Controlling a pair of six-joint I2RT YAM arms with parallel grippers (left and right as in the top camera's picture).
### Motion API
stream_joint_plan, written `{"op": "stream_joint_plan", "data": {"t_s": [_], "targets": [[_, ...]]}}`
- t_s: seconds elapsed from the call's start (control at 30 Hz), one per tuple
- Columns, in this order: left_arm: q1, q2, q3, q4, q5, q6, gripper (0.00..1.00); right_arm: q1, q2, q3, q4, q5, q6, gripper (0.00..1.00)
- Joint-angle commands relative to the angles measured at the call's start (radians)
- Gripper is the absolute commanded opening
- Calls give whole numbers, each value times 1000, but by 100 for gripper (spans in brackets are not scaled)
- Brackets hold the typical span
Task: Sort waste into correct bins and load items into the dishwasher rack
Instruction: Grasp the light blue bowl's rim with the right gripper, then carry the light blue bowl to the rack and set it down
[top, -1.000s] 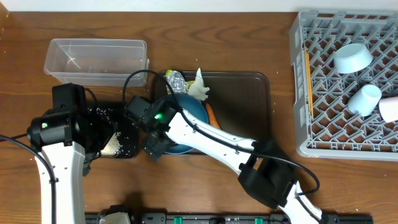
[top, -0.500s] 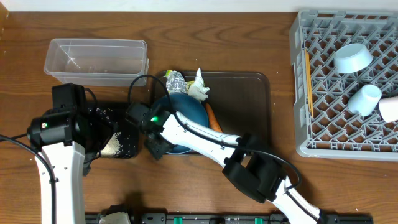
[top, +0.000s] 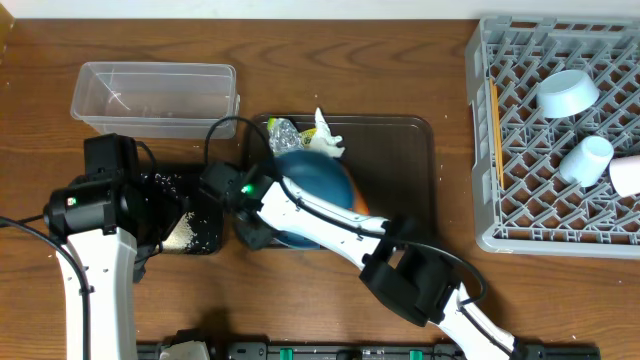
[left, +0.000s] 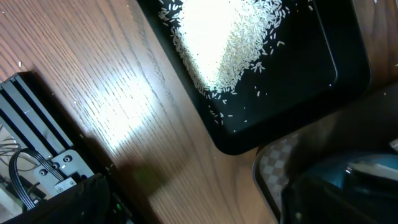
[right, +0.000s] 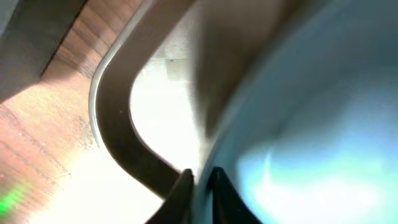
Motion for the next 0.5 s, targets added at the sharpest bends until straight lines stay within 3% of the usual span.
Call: {"op": "stream_joint_plan", "data": {"t_s": [0.0, 0.47], "targets": [[5, 1, 16, -3, -11, 13, 98, -11, -1, 65, -19, -35, 7, 3], [5, 1, 16, -3, -11, 13, 98, -98, -1, 447, -200, -257, 6, 1]]}}
